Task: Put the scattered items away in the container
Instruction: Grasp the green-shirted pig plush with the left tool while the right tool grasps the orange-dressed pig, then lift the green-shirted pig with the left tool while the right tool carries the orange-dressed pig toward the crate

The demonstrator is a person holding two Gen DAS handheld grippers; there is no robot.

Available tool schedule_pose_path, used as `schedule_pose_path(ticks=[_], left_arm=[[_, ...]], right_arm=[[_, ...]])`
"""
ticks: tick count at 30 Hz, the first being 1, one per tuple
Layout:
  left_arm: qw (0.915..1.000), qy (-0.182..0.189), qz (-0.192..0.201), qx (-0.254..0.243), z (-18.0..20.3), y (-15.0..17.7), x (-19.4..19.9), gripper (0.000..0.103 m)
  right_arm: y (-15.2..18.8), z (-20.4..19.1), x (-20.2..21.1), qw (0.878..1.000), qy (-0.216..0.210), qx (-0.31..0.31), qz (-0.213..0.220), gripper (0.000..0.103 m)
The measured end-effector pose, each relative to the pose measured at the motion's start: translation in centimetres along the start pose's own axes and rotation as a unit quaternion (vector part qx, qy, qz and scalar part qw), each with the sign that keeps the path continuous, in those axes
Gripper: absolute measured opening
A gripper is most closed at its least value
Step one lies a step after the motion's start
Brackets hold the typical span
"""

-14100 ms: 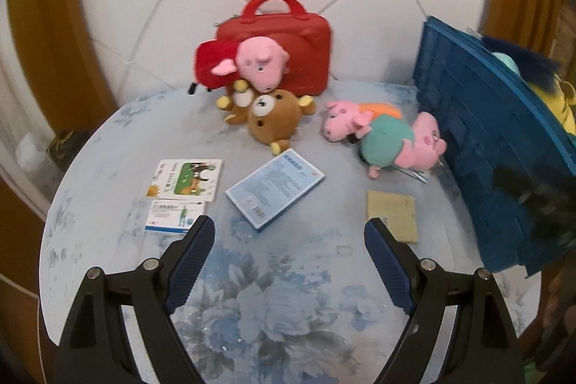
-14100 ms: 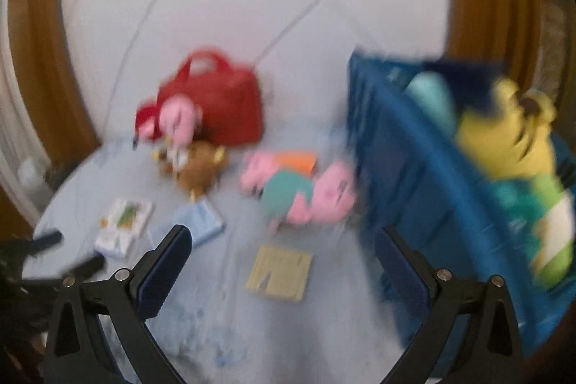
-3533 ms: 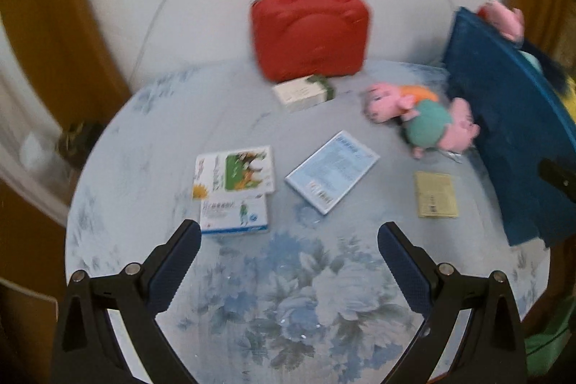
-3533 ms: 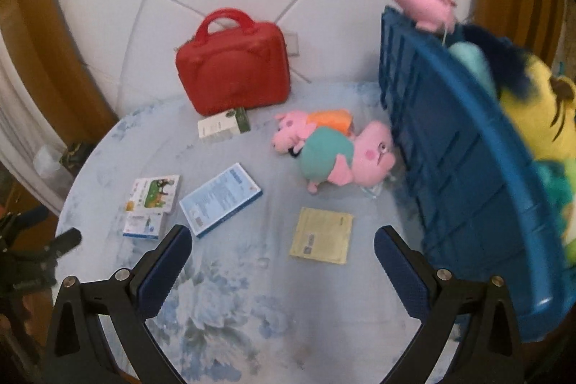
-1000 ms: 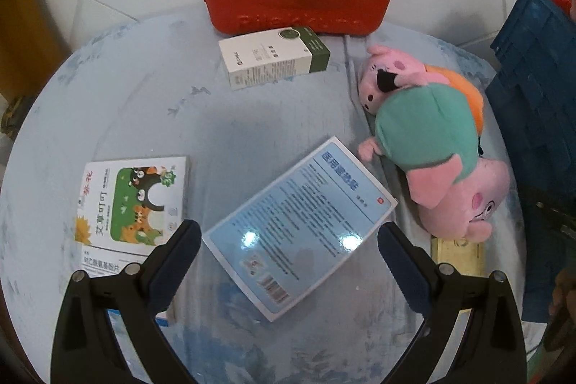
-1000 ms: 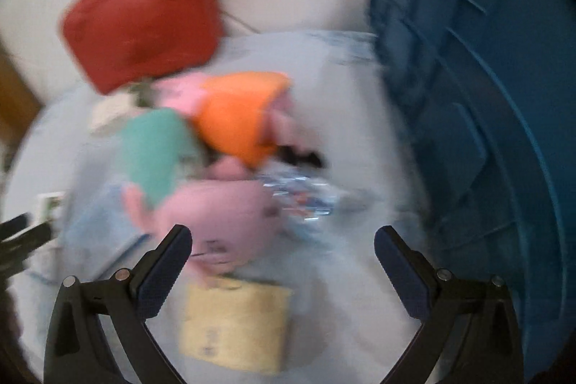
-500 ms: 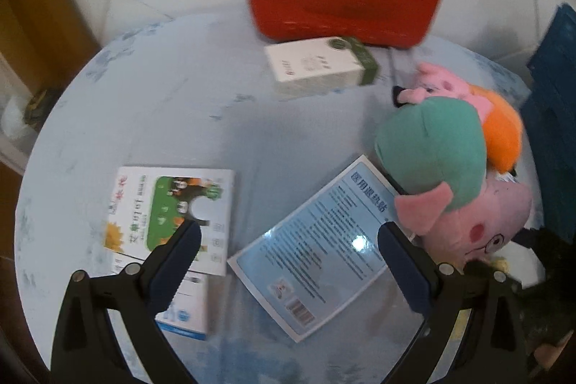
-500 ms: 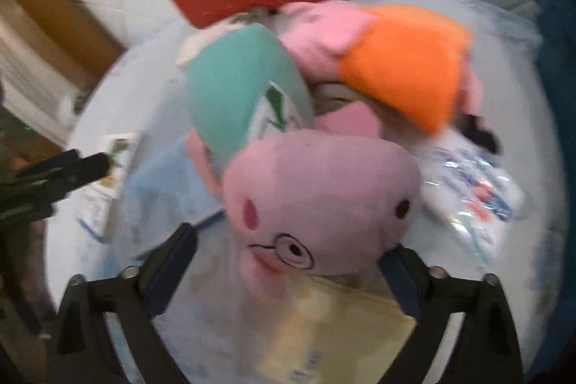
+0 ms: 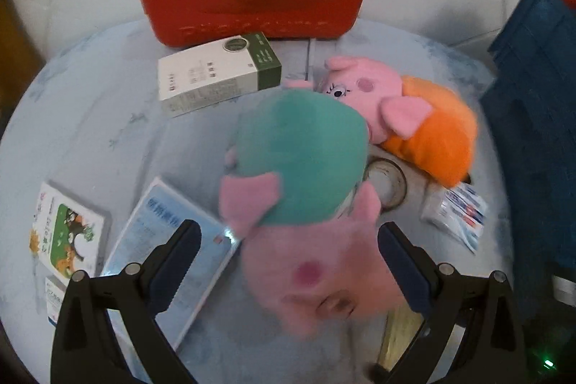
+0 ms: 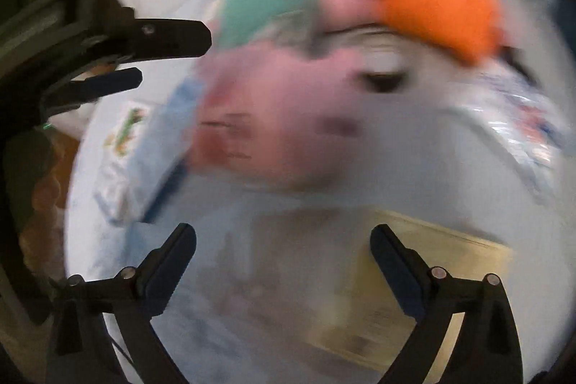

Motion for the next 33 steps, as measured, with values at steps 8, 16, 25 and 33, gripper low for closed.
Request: schedule_pose_path(ticks=[8,16,25,33], left_arm=[[0.9987,0.016,-0.046,0.014,0.9,0.7,-4.7,0.08],[0.9967,-0.08,-0.008,-0.014,-5.9,-0.8,-2.0,0.074],[0.9978,-0.065,0.002,-0.009,-6.9,-1.9,-2.5,0.082],[0.9972,-0.073,0.006,-0.014,-6.5,-2.1,-3.1,0.083]], right_arm=[[-4.0,6.7,5.5,0.992,0.114,-0.004,0.06,0.099],[-12.1,4.2,4.9,0.986,0.125,0.047,0.102,0.059],[-18.2,3.3,-0.6,0.95,0.243,0.187,0.06,0.092],[-19.2,7.4,-3.4,0.928,0.312,0.194,0.057,0.103]])
Point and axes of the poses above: each gripper's, at about its wrist camera, not at the fingertips, and x roughly against the way its jaws point, z to its right, y to its underside, the point moved 9 cm from there along -x, roughly the way its jaws point, and after that the axes turned 4 degrees about -z, right-handed, at the moved point
